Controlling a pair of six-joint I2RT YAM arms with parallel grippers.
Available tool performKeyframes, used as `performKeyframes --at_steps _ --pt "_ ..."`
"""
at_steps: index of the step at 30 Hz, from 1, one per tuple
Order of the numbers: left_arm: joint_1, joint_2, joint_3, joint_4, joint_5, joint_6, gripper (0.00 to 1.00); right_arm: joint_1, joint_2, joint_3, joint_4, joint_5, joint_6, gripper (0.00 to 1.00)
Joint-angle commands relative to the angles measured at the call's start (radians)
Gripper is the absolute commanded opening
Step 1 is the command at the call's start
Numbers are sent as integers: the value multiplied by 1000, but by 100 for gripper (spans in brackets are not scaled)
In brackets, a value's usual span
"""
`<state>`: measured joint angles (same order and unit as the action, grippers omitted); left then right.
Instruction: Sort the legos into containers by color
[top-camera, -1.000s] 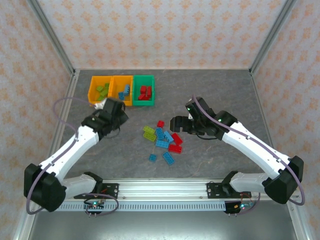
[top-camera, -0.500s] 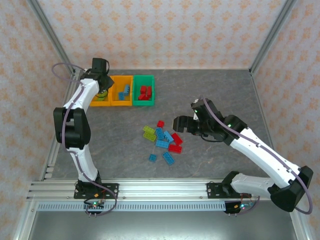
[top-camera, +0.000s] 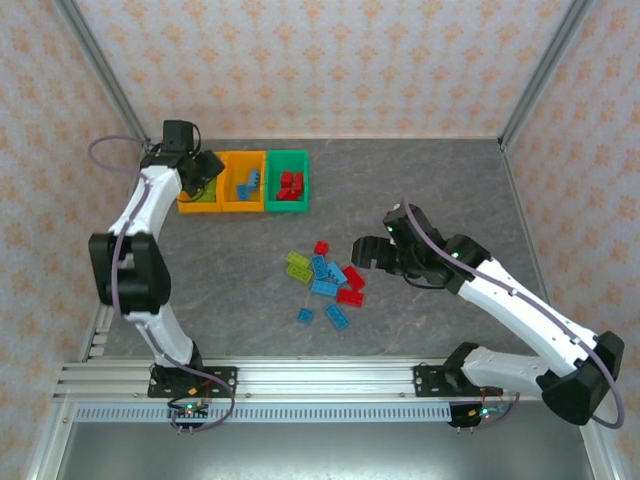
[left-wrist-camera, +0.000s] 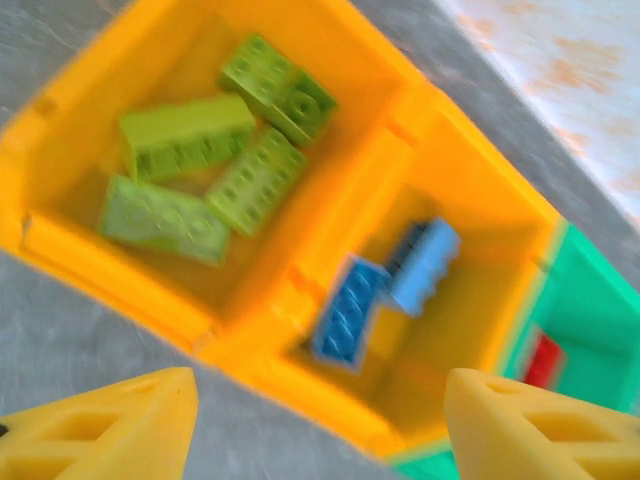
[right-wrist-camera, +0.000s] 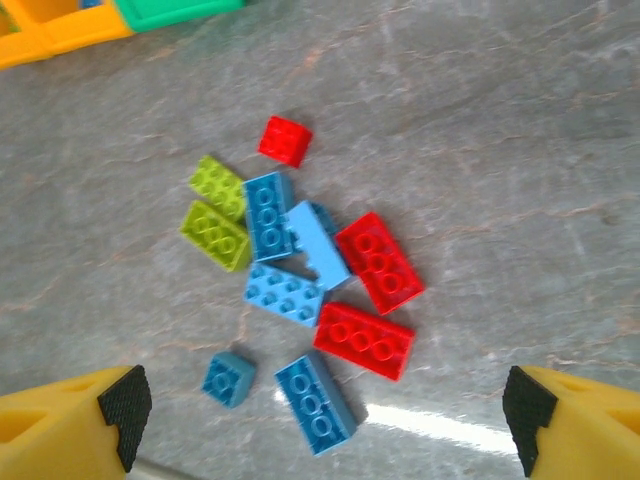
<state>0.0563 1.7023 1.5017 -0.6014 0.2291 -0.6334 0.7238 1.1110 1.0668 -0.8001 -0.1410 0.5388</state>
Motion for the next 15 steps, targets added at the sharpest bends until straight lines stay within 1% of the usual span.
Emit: performKeyframes --at_steps 1,2,3,5,7,10,11,13,15 --pt "-128 -246 -83 21 39 60 67 0 60 -4 -20 135 -9 93" --pt "-179 -305 -111 19 26 90 67 0 67 -4 -19 137 -12 93" --pt "-238 -366 -140 19 17 150 67 0 107 -5 -12 131 -16 93" --pt "-339 -465 -189 14 17 233 68 0 149 -12 16 113 -25 93" --pt "-432 -551 -231 -4 43 324 68 1 194 -20 53 94 -38 93" --pt "-539 -655 -284 -45 98 469 67 0 269 -19 92 72 -43 93" --pt "-558 -683 -304 -53 130 517 68 0 291 -18 105 67 -42 92" --pt "-573 -738 -362 -69 237 644 69 0 340 -21 140 43 -46 91" --pt "-575 -778 -423 -66 279 720 70 0 388 -22 166 32 -49 88"
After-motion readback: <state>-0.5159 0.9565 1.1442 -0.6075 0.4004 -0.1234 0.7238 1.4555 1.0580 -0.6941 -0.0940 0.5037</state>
